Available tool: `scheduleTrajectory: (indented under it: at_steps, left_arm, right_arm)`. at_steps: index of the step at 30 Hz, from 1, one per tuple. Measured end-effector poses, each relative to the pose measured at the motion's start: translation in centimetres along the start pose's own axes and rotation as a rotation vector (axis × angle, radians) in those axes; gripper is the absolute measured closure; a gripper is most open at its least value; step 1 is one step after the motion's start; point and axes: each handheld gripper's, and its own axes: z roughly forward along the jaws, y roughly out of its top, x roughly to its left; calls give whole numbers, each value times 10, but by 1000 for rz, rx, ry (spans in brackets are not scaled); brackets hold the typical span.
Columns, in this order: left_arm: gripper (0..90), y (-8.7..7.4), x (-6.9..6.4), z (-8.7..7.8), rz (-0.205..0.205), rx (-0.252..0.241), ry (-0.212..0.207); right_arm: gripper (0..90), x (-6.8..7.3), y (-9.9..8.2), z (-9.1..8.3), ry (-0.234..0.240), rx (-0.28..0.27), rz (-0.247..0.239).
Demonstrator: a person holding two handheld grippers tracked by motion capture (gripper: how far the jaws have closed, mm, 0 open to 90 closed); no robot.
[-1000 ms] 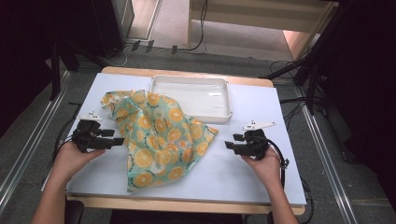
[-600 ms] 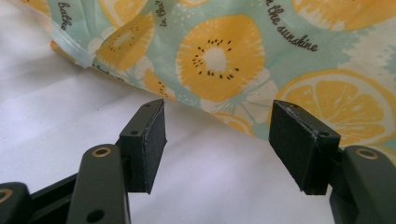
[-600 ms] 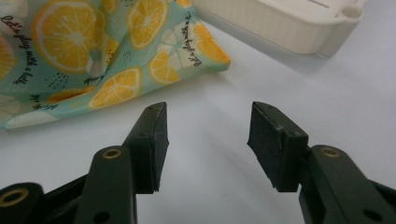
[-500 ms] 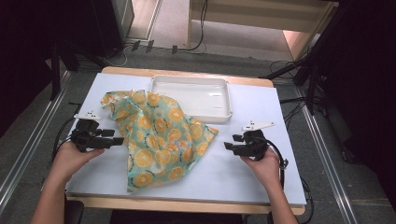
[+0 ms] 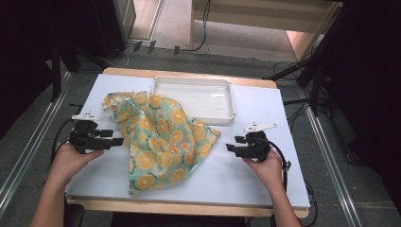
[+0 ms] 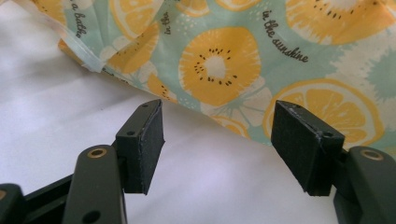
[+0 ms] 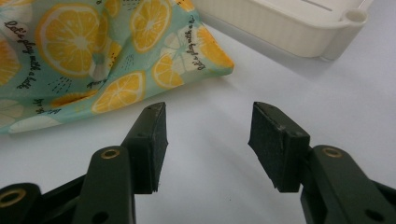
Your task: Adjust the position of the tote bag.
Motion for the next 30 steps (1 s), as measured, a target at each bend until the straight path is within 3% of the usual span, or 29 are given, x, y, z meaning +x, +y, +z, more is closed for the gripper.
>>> scheduleTrajectory:
  at_steps: [4, 7, 8, 11, 14, 22, 27, 30]
  left_arm:
    - [311, 2, 0, -2, -7, -7, -2]
    - [223, 3, 0, -3, -8, 18, 0]
    - [224, 4, -1, -5, 14, 6, 9]
    - [225, 7, 0, -8, 4, -6, 12]
    - [229, 18, 3, -11, 8, -13, 21]
    - [231, 40, 6, -15, 46, -25, 38]
    - [234, 53, 8, -17, 34, -32, 14]
    - [215, 64, 9, -15, 41, -35, 26]
  right_arm:
    - [472, 0, 0, 1, 0, 1, -1]
    - [470, 0, 0, 1, -2, 4, 1]
    - [466, 1, 0, -1, -7, 1, 3]
    - [466, 2, -1, -2, -3, -4, 3]
    - [463, 4, -3, 1, -3, 18, -5]
    - [463, 6, -1, 3, 3, 15, -17]
    - [463, 6, -2, 4, 1, 20, -19]
    - [462, 5, -2, 2, -4, 18, -12]
